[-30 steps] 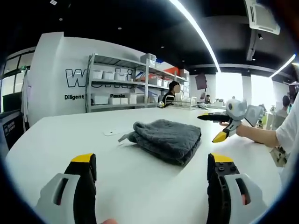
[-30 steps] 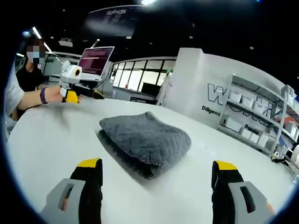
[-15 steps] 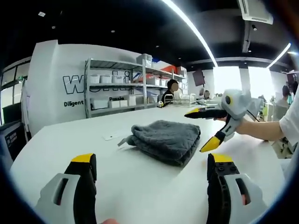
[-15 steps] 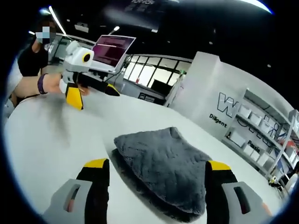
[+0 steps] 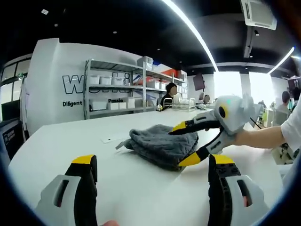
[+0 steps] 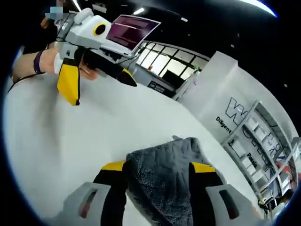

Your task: Open the folded towel by lifting each exposed corner and separating the folded layers until the towel lies flat within the target outline without major curled edges

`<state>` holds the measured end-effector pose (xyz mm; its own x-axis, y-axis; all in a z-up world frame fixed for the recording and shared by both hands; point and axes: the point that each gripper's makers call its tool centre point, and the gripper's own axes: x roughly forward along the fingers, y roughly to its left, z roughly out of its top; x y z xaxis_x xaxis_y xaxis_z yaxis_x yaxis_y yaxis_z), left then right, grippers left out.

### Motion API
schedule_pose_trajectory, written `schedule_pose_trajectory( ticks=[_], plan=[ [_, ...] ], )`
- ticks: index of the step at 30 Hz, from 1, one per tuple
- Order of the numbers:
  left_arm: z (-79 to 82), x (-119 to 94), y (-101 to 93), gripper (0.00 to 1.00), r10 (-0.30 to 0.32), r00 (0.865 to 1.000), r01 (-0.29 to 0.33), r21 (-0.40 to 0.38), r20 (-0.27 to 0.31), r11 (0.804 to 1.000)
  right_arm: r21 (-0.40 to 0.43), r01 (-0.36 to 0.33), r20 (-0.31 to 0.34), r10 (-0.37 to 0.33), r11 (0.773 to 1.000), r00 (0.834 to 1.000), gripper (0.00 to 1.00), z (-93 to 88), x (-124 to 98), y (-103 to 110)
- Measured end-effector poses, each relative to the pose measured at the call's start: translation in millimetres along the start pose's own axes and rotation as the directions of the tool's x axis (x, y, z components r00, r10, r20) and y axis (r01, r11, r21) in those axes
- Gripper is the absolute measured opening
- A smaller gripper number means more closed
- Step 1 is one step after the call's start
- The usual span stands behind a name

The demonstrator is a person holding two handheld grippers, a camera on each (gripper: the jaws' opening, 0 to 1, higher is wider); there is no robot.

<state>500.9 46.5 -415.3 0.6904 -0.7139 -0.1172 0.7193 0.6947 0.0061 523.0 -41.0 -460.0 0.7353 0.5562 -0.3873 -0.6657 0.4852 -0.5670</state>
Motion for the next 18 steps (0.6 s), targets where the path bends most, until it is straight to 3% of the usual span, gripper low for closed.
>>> schedule_pose_trajectory(
  ticks=[3,9,15,18],
  plan=[
    [-1.4,0.3,-0.8,0.97,0.008,1.0,-0.008,0.012,-0.007,1.0,0.011,-0.029,-0.025,0.03,0.999,0.999,0.4,-4.2,5.6,5.4],
    [-2.6,-0.1,-3.5,0.97,0.008,1.0,-0.007,0.022,-0.01,1.0,0.051,-0.026,-0.049,0.029,0.998,0.998,0.37,-5.1,12.4,5.8],
    [-0.6,-1.6,-2.4,0.96,0.017,1.0,-0.017,0.016,-0.003,1.0,0.079,-0.017,-0.06,0.021,0.997,0.998,0.19,-7.3,8.6,-1.9],
    [-4.1,-2.1,-1.2,0.96,0.026,1.0,-0.026,-0.001,-0.014,1.0,0.15,-0.031,-0.035,0.037,0.988,0.999,0.11,-5.2,5.7,-4.8]
  ],
)
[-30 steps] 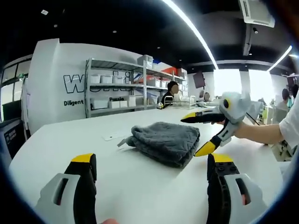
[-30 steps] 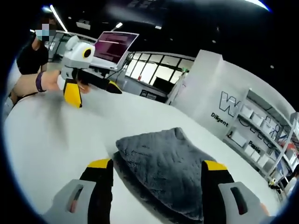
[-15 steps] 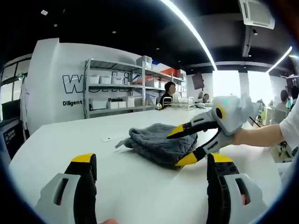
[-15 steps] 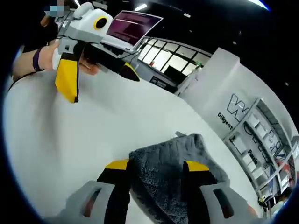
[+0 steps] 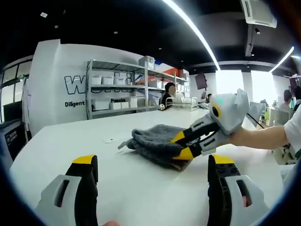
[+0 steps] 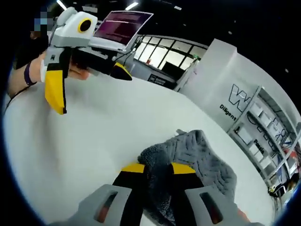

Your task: Open the folded towel by lifting each exposed corner and separating the folded layers until the towel lies flat within the target outline without major curled edges

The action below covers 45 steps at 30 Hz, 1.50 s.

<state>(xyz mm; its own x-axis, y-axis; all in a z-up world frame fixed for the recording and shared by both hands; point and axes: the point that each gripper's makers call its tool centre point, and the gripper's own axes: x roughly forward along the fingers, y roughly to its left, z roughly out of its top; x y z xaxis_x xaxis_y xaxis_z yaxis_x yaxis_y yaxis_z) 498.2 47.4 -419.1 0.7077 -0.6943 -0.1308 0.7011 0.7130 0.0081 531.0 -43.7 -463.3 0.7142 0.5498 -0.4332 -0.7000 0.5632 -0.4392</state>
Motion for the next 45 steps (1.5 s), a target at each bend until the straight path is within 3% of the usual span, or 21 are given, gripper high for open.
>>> schedule_pose_trajectory(
  ticks=[10,14,21,37,45],
  plan=[
    [-5.5,-2.6,-4.9,0.96,-0.009,1.0,0.009,-0.017,-0.003,1.0,0.197,-0.009,0.143,-0.02,0.98,0.99,0.06,12.9,-12.8,-16.7],
    [-6.8,-3.0,-4.8,0.96,-0.006,1.0,0.006,-0.015,-0.008,1.0,0.279,-0.002,0.232,-0.065,0.96,0.97,0.06,20.3,-22.3,-31.2],
    [-8.5,-2.8,-5.4,0.96,-0.009,1.0,0.008,-0.019,-0.018,1.0,0.364,0.075,0.319,-0.2,0.928,0.927,0.06,24.9,-46.5,-63.8],
    [-6.4,-4.6,-0.4,0.96,0.003,1.0,-0.004,-0.043,-0.012,0.999,0.482,0.183,0.343,-0.377,0.857,0.86,0.06,6.5,-91.3,-117.4],
    [-8.8,-2.0,-1.7,0.96,-0.001,1.0,0.0,-0.041,-0.023,0.999,0.571,0.247,0.306,-0.482,0.783,0.821,0.06,-24.1,-116.4,-149.6]
  ],
)
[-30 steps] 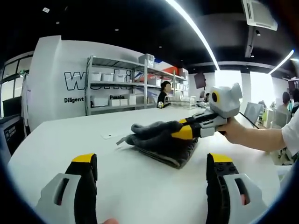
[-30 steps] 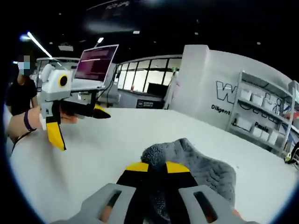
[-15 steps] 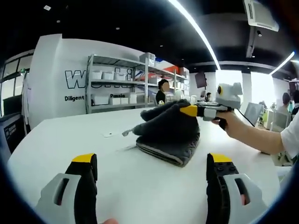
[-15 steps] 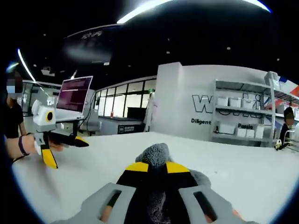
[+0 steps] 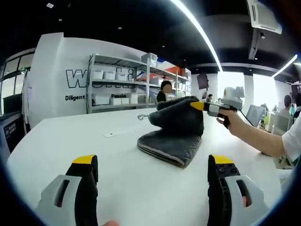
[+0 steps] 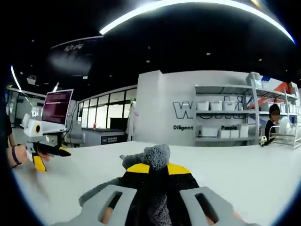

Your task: Open the folded towel by lifting each exposed corner and separating the folded layers until the towel lies flat within the target outline without major curled edges

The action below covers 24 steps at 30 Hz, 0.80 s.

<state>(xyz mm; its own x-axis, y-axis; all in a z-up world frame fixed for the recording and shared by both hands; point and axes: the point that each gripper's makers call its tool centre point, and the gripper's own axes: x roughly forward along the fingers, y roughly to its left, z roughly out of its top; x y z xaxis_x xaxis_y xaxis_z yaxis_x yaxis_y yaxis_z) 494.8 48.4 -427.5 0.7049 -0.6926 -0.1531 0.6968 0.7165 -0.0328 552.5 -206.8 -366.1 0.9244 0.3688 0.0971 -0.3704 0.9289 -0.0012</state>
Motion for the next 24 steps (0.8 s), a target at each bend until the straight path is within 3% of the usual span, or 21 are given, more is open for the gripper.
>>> schedule_pose_trajectory(
  ticks=[16,24],
  plan=[
    [0.5,-1.3,1.0,0.96,0.004,1.0,-0.004,0.0,-0.004,1.0,0.104,0.157,-0.035,-0.154,0.982,0.988,0.06,-15.3,-15.8,-61.2],
    [0.0,-2.4,3.4,0.96,0.01,1.0,-0.01,-0.008,-0.003,1.0,0.124,0.245,-0.057,-0.24,0.961,0.969,0.06,-22.3,-29.4,-88.2]
  ],
)
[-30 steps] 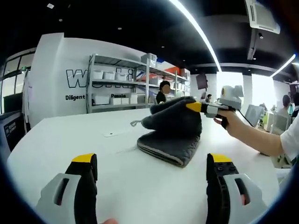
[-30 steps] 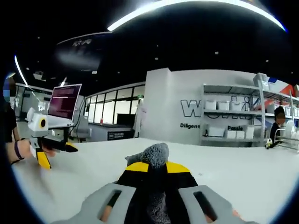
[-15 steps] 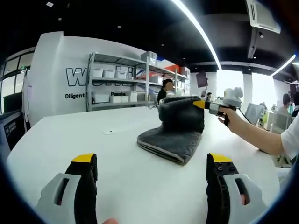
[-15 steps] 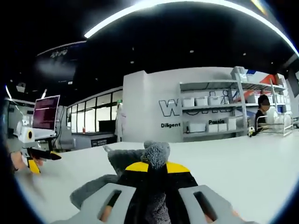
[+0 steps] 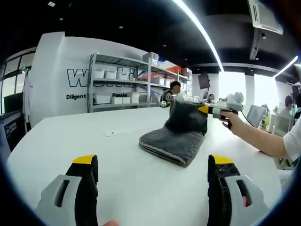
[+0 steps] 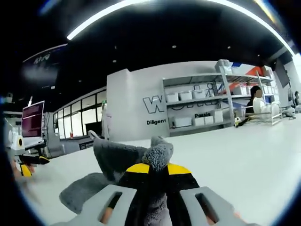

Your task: Open the folded towel by lifting each exposed corner and separating the folded layers until the towel lies flat within the target outline without major curled edges

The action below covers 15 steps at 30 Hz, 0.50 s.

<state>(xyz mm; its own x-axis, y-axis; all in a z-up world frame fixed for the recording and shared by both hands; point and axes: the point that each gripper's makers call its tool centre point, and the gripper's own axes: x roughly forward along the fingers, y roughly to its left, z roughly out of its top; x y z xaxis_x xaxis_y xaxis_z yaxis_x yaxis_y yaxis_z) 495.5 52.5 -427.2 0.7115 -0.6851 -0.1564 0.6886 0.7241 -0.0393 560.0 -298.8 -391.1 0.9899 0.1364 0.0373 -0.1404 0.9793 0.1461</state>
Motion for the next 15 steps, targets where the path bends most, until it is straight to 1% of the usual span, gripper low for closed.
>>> schedule_pose_trajectory(
  ticks=[5,9,11,15],
  plan=[
    [0.3,0.1,-0.5,0.96,-0.001,1.0,0.001,0.002,0.002,1.0,0.021,0.058,-0.02,-0.058,0.998,0.998,0.06,-8.1,-3.1,-19.9],
    [0.0,0.2,-0.3,0.96,0.0,1.0,0.0,0.001,0.001,1.0,0.01,0.112,-0.067,-0.111,0.994,0.992,0.07,-21.4,-6.7,-33.8],
    [-0.2,0.4,-0.2,0.96,0.0,1.0,0.0,0.001,0.002,1.0,0.02,0.131,-0.088,-0.129,0.991,0.988,0.07,-28.6,-8.5,-40.8],
    [-0.9,0.8,0.1,0.96,0.001,1.0,-0.001,0.002,0.0,1.0,0.039,0.161,-0.1,-0.156,0.986,0.983,0.07,-32.7,-11.6,-53.5]
  ],
)
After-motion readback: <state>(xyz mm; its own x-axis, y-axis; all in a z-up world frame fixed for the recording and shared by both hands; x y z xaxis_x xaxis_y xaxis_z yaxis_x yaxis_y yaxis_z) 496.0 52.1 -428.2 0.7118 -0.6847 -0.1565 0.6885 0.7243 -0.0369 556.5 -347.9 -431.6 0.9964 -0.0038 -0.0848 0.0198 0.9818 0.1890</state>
